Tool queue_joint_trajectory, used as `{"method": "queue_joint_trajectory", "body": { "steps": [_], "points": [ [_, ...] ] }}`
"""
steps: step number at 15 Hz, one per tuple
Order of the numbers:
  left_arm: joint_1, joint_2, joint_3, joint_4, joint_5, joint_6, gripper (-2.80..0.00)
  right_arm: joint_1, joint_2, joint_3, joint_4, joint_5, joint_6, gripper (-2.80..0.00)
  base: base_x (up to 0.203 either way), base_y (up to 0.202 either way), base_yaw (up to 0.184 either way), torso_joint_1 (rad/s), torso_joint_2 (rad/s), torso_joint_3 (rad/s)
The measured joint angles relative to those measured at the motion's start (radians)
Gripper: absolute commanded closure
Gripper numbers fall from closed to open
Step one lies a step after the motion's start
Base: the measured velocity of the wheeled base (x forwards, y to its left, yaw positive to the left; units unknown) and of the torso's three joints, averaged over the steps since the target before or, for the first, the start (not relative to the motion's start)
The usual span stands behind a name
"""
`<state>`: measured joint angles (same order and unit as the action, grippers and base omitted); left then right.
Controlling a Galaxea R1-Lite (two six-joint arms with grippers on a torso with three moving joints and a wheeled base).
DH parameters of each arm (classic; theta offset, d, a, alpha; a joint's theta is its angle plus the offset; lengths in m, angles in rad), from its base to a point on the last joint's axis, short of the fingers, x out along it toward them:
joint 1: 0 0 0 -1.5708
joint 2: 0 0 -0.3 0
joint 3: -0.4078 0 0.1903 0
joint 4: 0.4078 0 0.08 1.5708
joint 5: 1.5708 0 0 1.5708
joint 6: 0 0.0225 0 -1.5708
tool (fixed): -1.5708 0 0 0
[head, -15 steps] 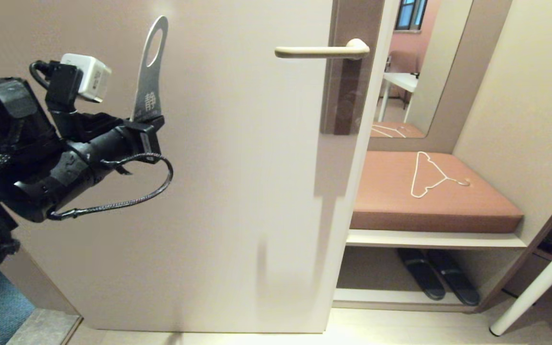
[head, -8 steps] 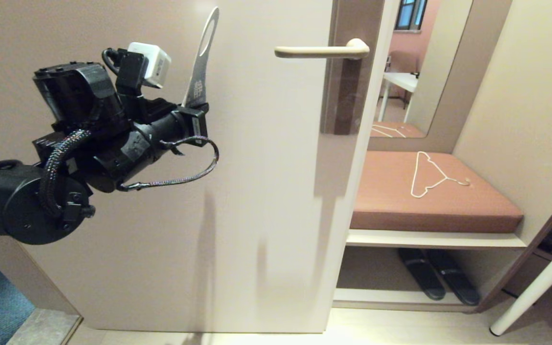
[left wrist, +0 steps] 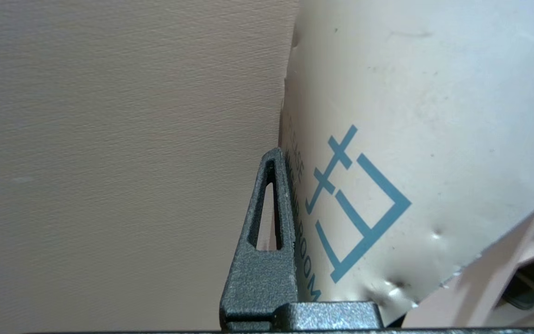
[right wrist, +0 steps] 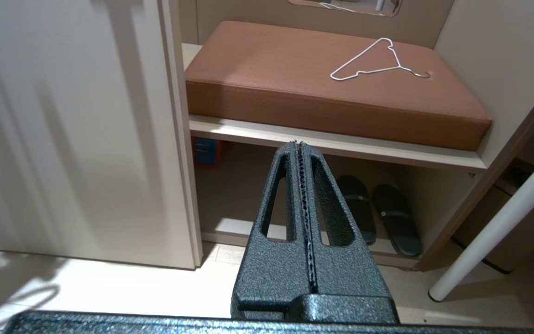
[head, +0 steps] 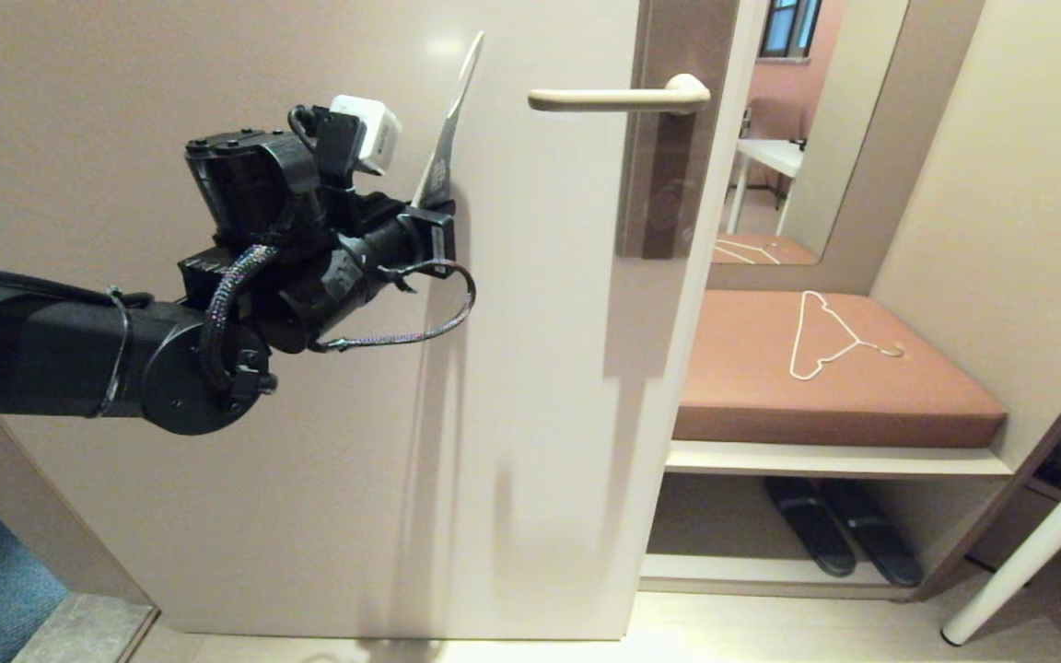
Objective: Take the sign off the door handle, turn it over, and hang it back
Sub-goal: Hang the sign back with the other side facing out
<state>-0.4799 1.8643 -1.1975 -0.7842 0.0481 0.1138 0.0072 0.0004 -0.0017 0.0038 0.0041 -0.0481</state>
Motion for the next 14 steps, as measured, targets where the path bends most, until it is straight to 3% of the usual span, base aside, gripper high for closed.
{"method": "queue_joint_trajectory", "body": {
  "steps": [14],
  "points": [
    [-0.106,0.076,-0.061,-0.001,-0.002,-0.001,0.0,0.0,0.0,0.0,0.001,0.001,-0.001,0.0,0.0,0.0,0.0,0.0,0.0,0.0]
  ]
}}
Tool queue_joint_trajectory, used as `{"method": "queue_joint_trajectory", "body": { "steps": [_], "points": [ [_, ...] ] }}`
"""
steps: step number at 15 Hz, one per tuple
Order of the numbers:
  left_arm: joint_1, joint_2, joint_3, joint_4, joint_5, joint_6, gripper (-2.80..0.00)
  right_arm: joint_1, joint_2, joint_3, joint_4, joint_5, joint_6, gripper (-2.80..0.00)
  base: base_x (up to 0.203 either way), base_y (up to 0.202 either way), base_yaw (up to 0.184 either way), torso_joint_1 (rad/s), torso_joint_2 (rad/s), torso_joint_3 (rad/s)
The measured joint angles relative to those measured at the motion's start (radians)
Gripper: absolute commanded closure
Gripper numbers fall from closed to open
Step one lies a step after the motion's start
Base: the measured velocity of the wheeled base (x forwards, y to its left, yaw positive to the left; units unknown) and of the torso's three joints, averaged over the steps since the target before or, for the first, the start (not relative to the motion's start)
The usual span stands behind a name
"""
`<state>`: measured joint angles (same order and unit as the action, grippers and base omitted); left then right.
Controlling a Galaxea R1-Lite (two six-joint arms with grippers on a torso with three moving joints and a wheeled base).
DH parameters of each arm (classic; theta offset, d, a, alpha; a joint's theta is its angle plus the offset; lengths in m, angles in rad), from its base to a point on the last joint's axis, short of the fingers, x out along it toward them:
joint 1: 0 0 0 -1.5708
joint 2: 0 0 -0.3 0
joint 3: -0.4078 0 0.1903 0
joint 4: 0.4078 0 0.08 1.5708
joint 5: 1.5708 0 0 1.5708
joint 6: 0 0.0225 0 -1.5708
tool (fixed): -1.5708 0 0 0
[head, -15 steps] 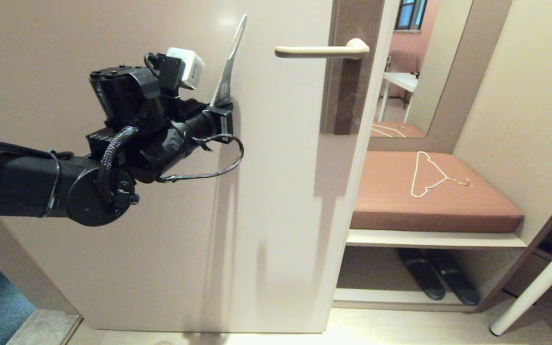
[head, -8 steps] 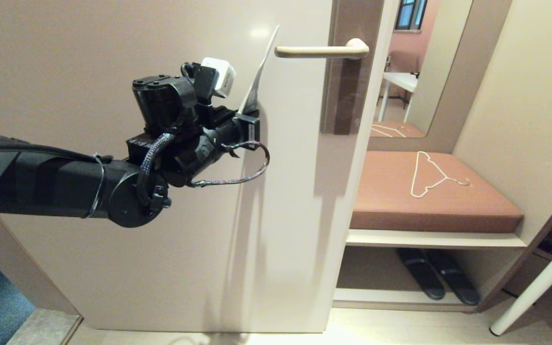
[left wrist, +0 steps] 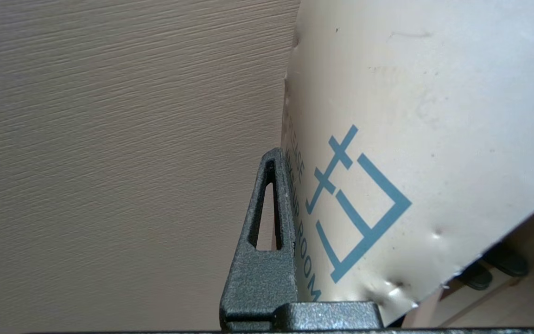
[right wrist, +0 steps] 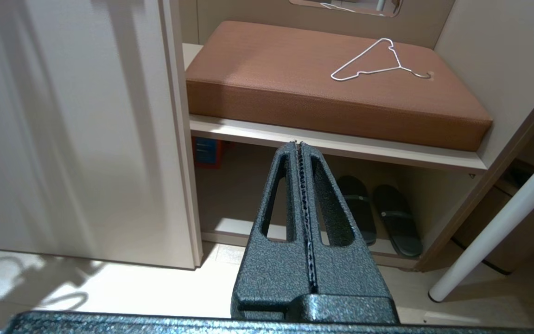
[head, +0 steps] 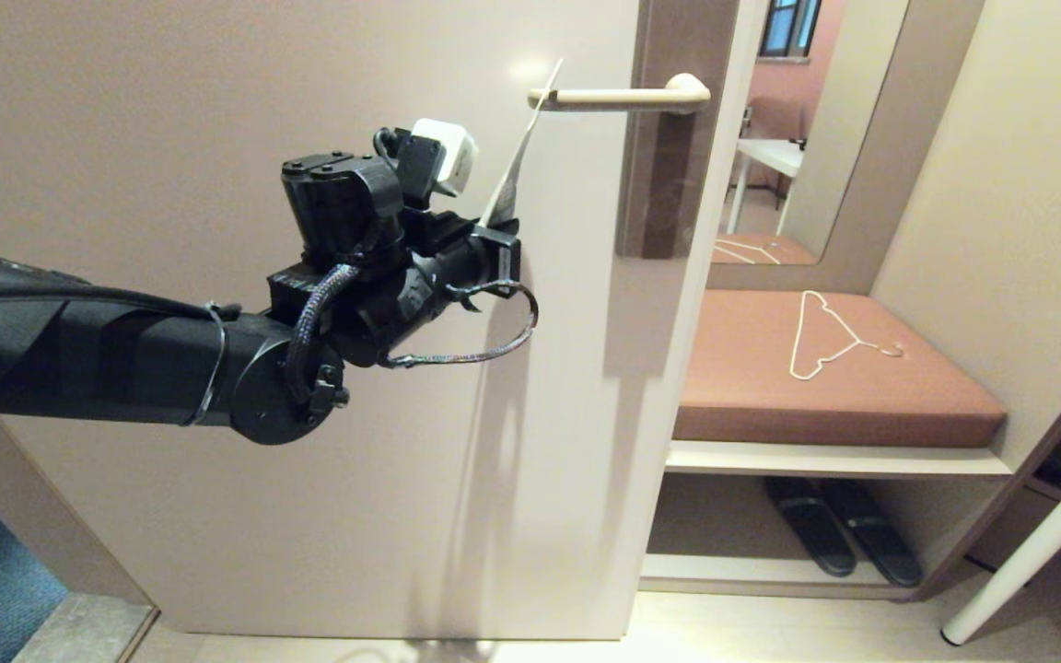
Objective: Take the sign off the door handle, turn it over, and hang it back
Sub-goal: Hang the sign back with the other side facing out
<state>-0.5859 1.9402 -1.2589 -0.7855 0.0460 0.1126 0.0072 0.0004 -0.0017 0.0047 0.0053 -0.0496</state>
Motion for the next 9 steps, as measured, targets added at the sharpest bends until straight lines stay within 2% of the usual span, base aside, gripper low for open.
{"method": "queue_joint_trajectory", "body": {
  "steps": [9],
  "points": [
    [-0.054,0.0,0.0,0.002,0.007,0.0,0.0,0.0,0.0,0.0,0.0,0.0,0.001,0.0,0.0,0.0,0.0,0.0,0.0,0.0]
  ]
}}
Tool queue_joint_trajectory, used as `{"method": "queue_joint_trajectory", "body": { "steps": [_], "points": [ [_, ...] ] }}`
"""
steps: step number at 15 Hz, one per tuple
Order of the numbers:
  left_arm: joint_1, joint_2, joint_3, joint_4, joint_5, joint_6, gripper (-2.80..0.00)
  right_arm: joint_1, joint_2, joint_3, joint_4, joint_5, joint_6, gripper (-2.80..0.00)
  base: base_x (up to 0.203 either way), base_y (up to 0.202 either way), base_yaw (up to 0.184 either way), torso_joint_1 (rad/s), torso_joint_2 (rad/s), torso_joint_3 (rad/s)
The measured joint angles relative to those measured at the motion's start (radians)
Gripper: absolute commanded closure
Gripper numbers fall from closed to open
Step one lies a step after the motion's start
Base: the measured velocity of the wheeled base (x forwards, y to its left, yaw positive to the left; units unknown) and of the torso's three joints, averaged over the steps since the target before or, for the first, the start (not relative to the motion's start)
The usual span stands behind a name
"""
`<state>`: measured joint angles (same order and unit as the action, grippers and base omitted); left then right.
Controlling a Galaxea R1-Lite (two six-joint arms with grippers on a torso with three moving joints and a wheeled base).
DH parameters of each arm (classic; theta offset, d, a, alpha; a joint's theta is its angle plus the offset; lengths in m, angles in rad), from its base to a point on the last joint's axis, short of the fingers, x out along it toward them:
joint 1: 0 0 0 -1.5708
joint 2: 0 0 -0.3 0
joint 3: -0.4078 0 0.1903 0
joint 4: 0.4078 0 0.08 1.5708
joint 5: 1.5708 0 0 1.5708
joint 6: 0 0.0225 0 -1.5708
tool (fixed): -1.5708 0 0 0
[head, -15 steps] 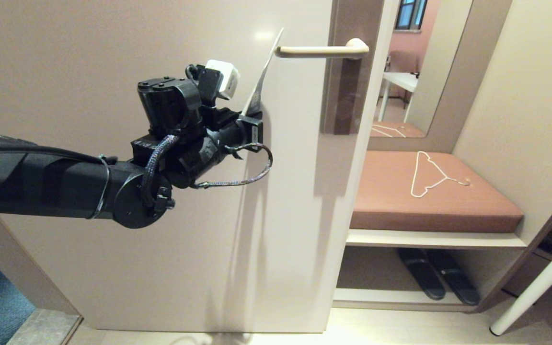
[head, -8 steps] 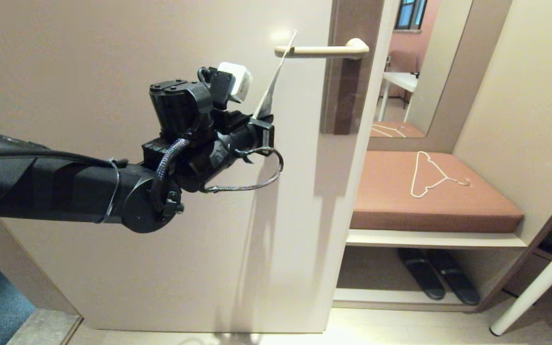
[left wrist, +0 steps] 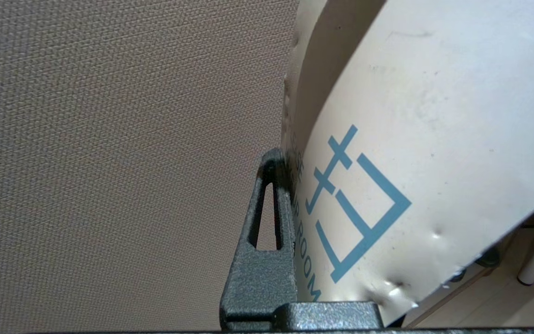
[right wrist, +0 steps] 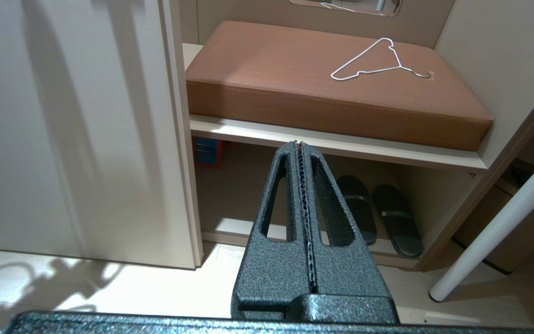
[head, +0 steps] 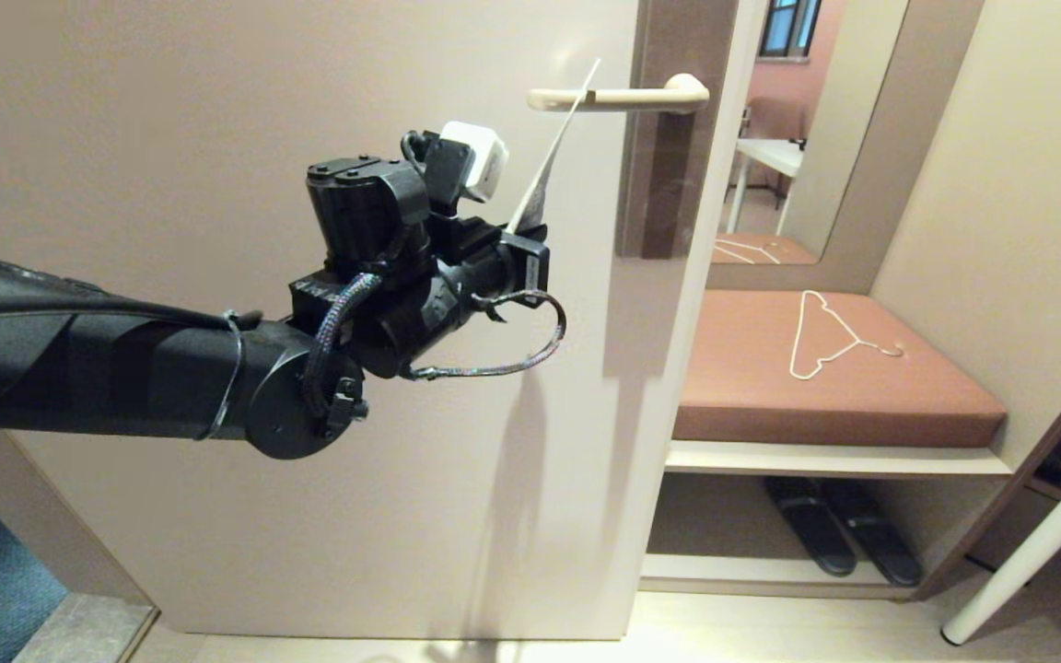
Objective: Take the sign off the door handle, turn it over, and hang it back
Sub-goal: Hang the sign back with the other side facing out
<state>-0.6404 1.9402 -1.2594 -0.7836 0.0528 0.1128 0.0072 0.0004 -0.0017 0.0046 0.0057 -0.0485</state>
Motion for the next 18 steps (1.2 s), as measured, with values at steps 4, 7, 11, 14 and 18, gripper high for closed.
{"method": "queue_joint_trajectory", "body": {
  "steps": [4,7,11,14,18],
  "points": [
    [-0.023,0.0,0.0,0.0,0.003,-0.001,0.0,0.0,0.0,0.0,0.0,0.0,0.0,0.0,0.0,0.0,0.0,0.0,0.0,0.0],
    [-0.028,0.002,0.0,0.0,0.003,0.0,0.0,0.0,0.0,0.0,0.0,-0.001,0.0,0.0,0.0,0.0,0.0,0.0,0.0,0.0],
    [-0.029,0.007,0.001,0.0,0.003,0.0,0.0,0.0,0.0,0.0,0.0,0.0,0.001,0.0,0.0,0.0,0.0,0.0,0.0,0.0],
    [-0.035,0.012,0.001,0.001,0.001,0.0,-2.8,0.0,0.0,0.0,0.0,0.0,0.0,0.0,0.0,0.0,0.0,0.0,0.0,0.0],
    [-0.049,0.016,0.001,-0.018,-0.003,-0.006,-2.8,0.0,0.0,0.0,0.0,0.0,0.003,0.0,0.0,0.0,0.0,0.0,0.0,0.0]
  ]
}}
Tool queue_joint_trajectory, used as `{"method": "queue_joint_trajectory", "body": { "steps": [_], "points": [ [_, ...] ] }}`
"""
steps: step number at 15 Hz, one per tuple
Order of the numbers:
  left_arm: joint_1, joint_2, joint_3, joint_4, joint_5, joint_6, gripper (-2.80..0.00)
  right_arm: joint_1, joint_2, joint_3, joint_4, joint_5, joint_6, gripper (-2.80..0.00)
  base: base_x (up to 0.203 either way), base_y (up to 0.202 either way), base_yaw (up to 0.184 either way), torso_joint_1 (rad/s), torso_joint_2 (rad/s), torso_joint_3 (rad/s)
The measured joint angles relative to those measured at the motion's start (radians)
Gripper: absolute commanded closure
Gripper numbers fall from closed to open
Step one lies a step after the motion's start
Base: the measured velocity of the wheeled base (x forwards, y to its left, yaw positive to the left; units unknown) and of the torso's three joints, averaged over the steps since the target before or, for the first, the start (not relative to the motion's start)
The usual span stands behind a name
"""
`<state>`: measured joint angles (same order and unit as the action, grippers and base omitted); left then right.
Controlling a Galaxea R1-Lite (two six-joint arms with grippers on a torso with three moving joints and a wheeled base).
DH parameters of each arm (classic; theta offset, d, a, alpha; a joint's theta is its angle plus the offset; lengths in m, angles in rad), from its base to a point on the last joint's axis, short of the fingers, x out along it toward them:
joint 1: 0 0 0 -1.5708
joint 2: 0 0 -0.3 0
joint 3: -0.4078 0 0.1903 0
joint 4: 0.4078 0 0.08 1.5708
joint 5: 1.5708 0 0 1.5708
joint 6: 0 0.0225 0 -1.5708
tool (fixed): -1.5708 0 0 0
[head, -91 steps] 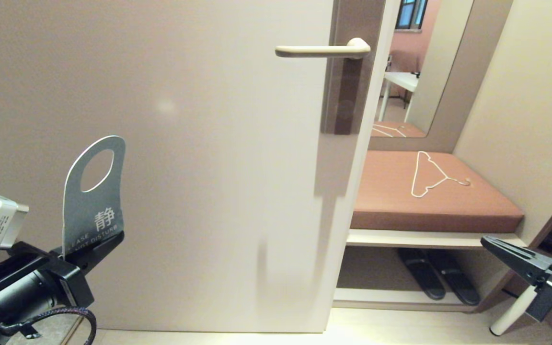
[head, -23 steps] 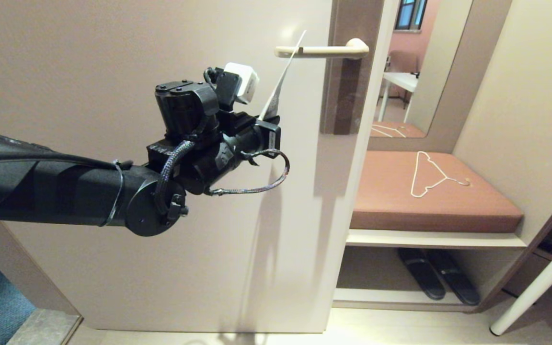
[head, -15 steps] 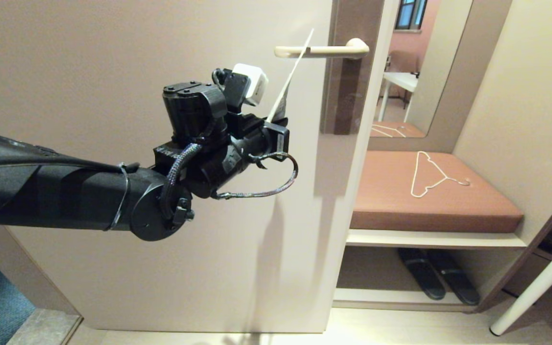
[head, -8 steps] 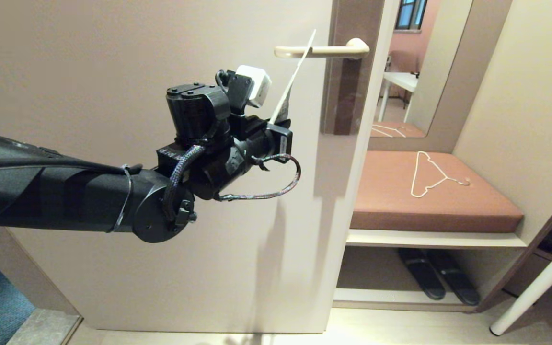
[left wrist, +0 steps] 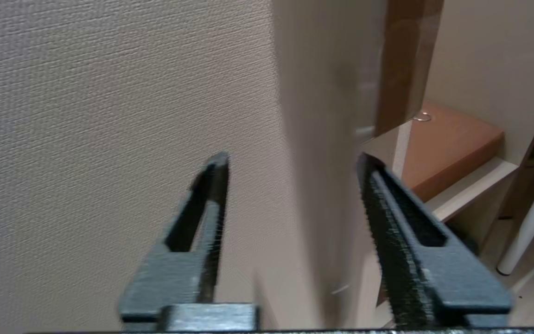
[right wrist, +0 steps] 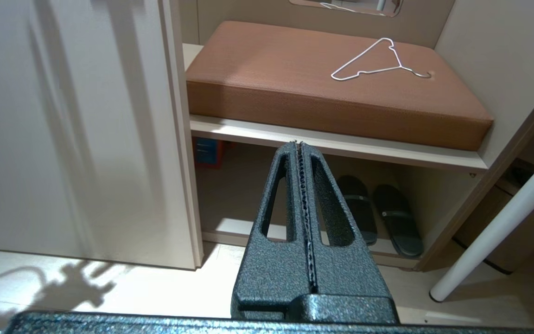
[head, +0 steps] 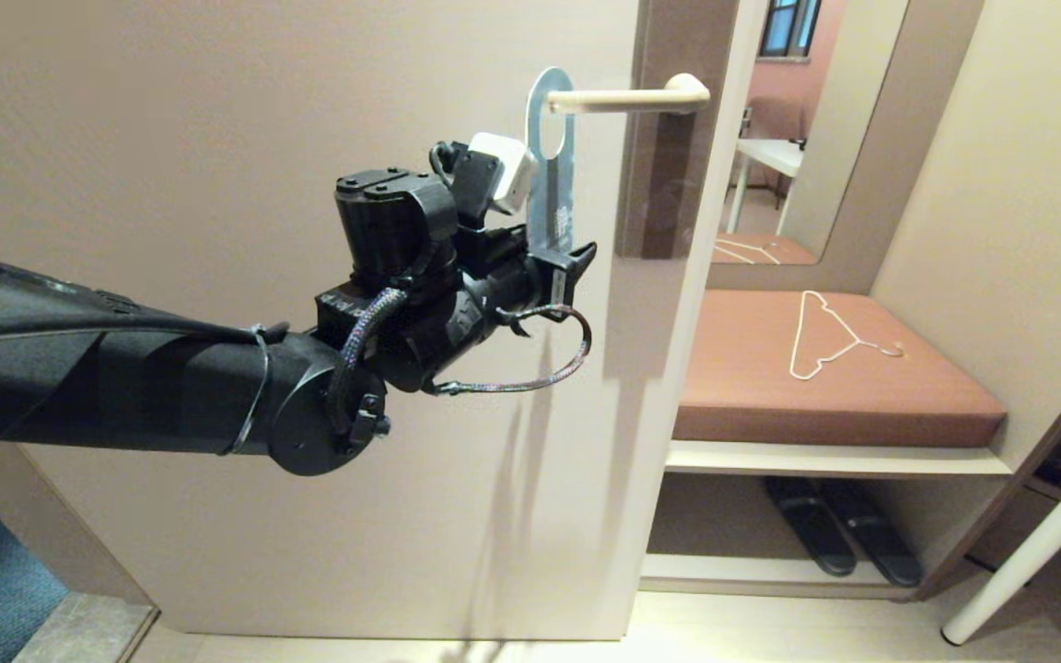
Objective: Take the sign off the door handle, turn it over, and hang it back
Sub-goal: Hang the sign back with the other side facing out
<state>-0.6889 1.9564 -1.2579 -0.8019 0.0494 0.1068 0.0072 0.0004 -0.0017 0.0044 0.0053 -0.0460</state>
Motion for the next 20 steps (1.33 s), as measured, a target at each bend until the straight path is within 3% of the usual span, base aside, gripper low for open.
{"method": "queue_joint_trajectory", "body": {
  "steps": [7,12,20],
  "points": [
    [-0.001,-0.011,0.013,-0.043,0.006,-0.007,-2.8,0.0,0.0,0.0,0.0,0.0,0.002,0.0,0.0,0.0,0.0,0.0,0.0,0.0],
    [0.009,-0.066,0.087,-0.045,0.006,-0.009,-2.8,0.0,0.0,0.0,0.0,0.002,0.001,0.0,0.0,0.0,0.0,0.0,0.0,0.0],
    [0.125,-0.203,0.243,-0.045,-0.004,-0.014,-2.8,0.0,0.0,-0.001,0.004,0.003,-0.003,0.0,0.0,0.0,0.0,0.0,0.0,0.0]
  ]
}}
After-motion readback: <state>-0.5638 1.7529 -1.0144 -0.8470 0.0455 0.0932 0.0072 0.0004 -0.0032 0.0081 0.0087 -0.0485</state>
